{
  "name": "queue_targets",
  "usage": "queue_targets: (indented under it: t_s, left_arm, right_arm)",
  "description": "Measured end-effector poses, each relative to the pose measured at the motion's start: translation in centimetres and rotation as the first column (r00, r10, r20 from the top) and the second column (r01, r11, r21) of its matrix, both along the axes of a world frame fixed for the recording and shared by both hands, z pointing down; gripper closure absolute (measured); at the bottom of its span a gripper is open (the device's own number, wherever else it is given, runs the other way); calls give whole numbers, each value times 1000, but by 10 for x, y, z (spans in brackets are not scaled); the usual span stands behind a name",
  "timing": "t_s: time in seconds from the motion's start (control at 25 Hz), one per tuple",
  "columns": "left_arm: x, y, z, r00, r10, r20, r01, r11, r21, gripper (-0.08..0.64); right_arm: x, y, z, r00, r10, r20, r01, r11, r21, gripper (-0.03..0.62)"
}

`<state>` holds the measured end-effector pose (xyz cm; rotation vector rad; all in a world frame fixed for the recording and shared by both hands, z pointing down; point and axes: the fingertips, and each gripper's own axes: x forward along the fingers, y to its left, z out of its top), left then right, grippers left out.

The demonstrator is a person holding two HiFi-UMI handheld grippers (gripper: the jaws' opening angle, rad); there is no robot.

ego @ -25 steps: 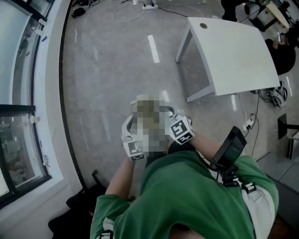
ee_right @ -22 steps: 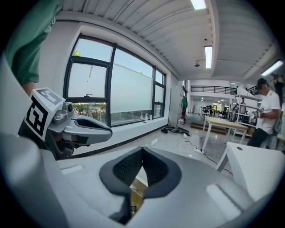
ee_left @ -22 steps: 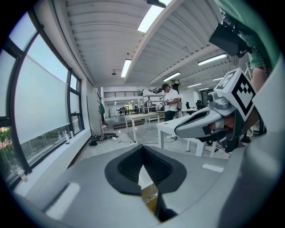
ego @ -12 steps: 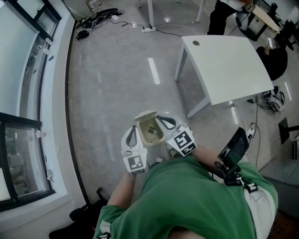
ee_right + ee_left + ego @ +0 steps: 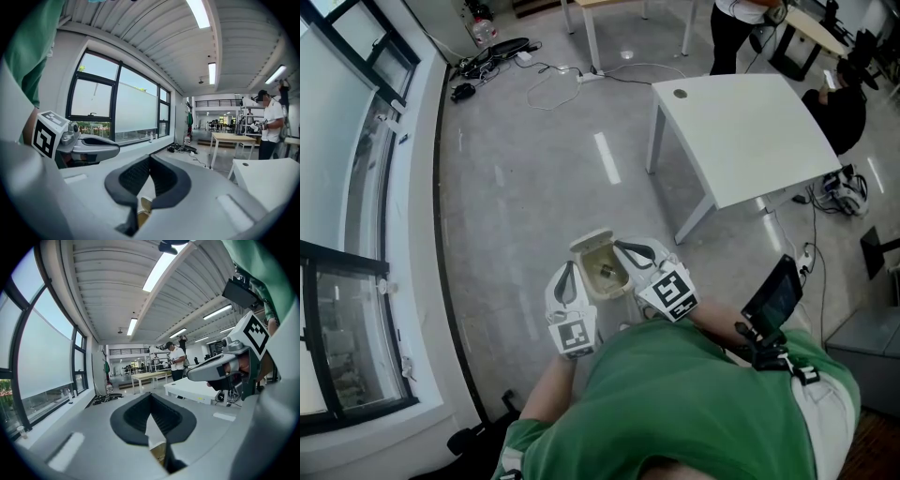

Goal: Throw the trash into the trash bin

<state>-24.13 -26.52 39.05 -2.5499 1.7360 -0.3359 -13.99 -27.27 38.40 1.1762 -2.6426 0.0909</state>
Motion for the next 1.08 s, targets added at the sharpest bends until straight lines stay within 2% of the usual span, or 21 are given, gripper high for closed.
queue_targets:
  t_s: [0.52,1.08]
  left_arm:
    - [11,15,-6,1000,28,4,-28,1000,7,554]
    - [9,13,1,1000,19,1,-19,1000,2,554]
  right_arm:
    - [0,15,-9,1000,-8,-13,8,1000,24,589]
    - [-3,13,-4,1000,-19,-18,19,999,31,589]
